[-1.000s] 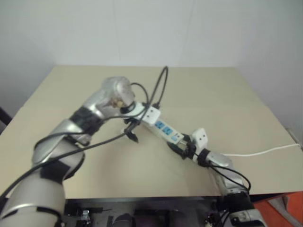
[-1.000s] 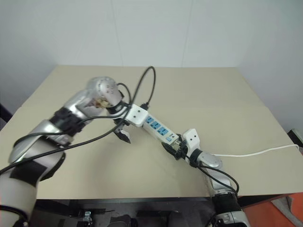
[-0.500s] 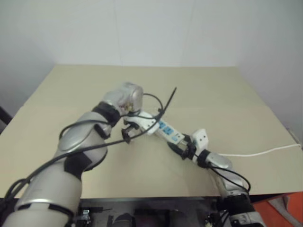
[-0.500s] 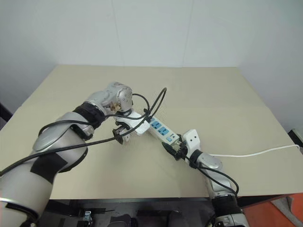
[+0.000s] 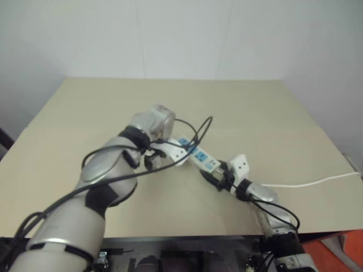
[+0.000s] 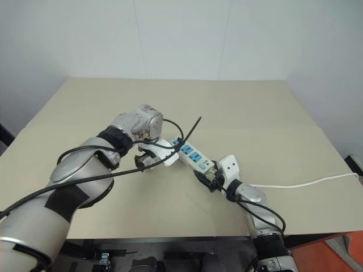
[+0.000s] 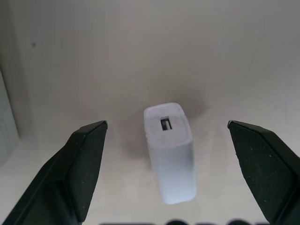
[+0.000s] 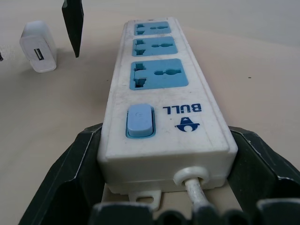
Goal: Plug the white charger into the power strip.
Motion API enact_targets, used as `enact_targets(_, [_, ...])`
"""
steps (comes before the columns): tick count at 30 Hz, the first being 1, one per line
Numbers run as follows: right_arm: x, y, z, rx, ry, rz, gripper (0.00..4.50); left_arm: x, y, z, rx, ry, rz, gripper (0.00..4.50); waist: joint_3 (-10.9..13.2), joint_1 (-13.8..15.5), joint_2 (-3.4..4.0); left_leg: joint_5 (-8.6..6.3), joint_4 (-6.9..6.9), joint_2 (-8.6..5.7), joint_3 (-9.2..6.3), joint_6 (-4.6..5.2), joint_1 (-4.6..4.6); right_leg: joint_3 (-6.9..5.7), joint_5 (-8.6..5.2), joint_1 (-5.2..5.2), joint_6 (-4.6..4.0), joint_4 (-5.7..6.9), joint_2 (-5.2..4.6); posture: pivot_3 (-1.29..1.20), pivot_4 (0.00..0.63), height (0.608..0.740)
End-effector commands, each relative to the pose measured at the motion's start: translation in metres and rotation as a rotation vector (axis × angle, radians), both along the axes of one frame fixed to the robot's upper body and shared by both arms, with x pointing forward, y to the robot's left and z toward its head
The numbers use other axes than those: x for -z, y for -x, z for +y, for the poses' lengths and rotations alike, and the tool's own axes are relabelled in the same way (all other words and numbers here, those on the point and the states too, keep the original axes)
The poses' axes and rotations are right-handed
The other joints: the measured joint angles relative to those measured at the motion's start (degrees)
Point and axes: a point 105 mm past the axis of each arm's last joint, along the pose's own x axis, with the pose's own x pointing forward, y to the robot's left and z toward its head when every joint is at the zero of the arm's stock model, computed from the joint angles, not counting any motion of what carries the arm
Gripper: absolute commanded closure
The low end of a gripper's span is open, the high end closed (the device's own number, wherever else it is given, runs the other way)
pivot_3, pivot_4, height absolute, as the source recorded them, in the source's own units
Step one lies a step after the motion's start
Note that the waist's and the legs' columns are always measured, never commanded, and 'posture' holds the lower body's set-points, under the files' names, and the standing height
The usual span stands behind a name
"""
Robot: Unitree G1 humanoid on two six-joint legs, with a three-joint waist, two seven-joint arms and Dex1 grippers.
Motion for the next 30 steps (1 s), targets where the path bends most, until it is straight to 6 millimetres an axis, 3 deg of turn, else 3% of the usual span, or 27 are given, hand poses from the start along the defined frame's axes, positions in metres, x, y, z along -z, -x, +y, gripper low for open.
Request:
enact_targets(1, [0.013, 0.004, 0.0, 0.0, 0.027, 0.055, 1.08, 0.0, -0.002, -0.003, 0.018, 0.003, -0.024, 0.0, 0.0, 0.0, 0.0, 0.0, 0.0, 0.0, 0.0, 0.0, 0.0, 0.0, 0.0, 0.0, 0.0, 0.0, 0.0, 0.0, 0.15, 0.74])
enact_targets(11, [0.015, 0.004, 0.0, -0.001, 0.038, 0.061, 1.08, 0.009, -0.001, -0.003, 0.012, -0.007, -0.02, 0.0, 0.0, 0.1, 0.0, 0.0, 0.0, 0.0, -0.02, 0.0, 0.0, -0.01, 0.0, 0.0, 0.0, 0.01, 0.0, 0.0, 0.15, 0.74])
enact_targets(15, [0.016, 0.005, 0.0, 0.0, 0.042, 0.06, 1.08, 0.011, -0.002, -0.002, 0.017, -0.022, -0.024, 0.85, 0.0, 0.0, 0.0, 0.0, 0.0, 0.0, -0.02, 0.0, 0.01, -0.01, 0.0, 0.01, 0.0, 0.01, 0.0, 0.0, 0.15, 0.74])
enact_targets(23, [0.016, 0.004, -0.001, 0.002, 0.046, 0.055, 1.08, 0.014, -0.002, -0.001, 0.013, -0.025, -0.025, 3.39, 0.0, 0.0, 0.0, 0.0, -0.01, 0.0, -0.02, 0.0, 0.05, -0.01, 0.0, 0.04, 0.0, 0.01, 0.0, 0.0, 0.15, 0.74])
enact_targets(30, [0.015, 0.003, -0.002, -0.006, 0.056, 0.049, 1.08, 0.002, -0.007, -0.011, 0.032, 0.051, -0.078, 3.45, 0.0, 0.0, 0.0, 0.0, 0.0, 0.0, -0.03, 0.0, 0.08, -0.01, 0.0, 0.07, 0.0, 0.03, 0.0, 0.0, 0.15, 0.74])
